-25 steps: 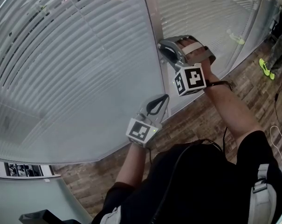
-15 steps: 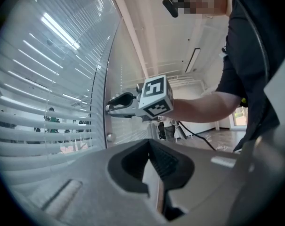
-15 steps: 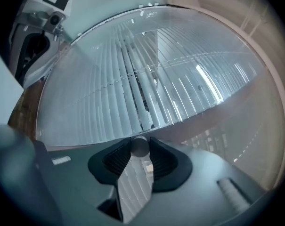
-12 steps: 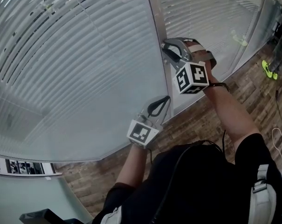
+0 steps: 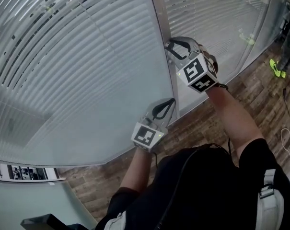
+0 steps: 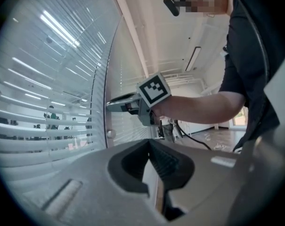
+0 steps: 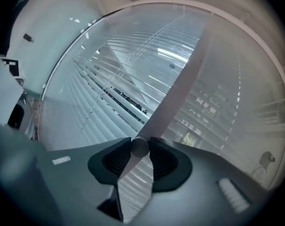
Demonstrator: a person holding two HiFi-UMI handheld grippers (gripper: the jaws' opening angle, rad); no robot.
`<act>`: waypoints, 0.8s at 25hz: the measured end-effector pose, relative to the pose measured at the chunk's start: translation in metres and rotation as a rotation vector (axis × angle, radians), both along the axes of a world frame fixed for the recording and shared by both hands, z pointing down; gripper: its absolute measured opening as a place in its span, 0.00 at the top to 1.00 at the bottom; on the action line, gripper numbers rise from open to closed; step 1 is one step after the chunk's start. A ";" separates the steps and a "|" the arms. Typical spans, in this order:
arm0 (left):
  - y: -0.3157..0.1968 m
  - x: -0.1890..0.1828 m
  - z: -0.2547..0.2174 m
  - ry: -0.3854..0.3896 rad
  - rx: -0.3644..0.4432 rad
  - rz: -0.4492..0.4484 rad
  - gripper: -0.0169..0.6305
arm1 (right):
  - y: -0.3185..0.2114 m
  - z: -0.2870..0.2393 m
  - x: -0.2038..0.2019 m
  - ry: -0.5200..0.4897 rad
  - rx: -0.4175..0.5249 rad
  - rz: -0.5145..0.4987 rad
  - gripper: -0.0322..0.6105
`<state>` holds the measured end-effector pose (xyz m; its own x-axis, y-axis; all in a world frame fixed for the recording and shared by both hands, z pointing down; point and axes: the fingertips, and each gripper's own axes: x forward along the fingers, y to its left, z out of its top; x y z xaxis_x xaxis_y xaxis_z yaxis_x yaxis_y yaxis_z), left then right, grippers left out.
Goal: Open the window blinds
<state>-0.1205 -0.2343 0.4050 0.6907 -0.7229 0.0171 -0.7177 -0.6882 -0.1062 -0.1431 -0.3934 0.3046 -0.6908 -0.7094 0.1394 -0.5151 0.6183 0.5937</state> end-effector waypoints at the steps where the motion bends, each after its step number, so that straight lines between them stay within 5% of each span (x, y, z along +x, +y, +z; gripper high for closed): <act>1: 0.000 0.000 0.000 -0.001 0.000 0.001 0.97 | 0.000 -0.001 0.000 -0.023 -0.017 0.000 0.75; 20: 0.004 -0.003 0.001 -0.010 -0.003 0.001 0.97 | -0.010 0.005 0.009 -0.479 -0.340 0.006 0.75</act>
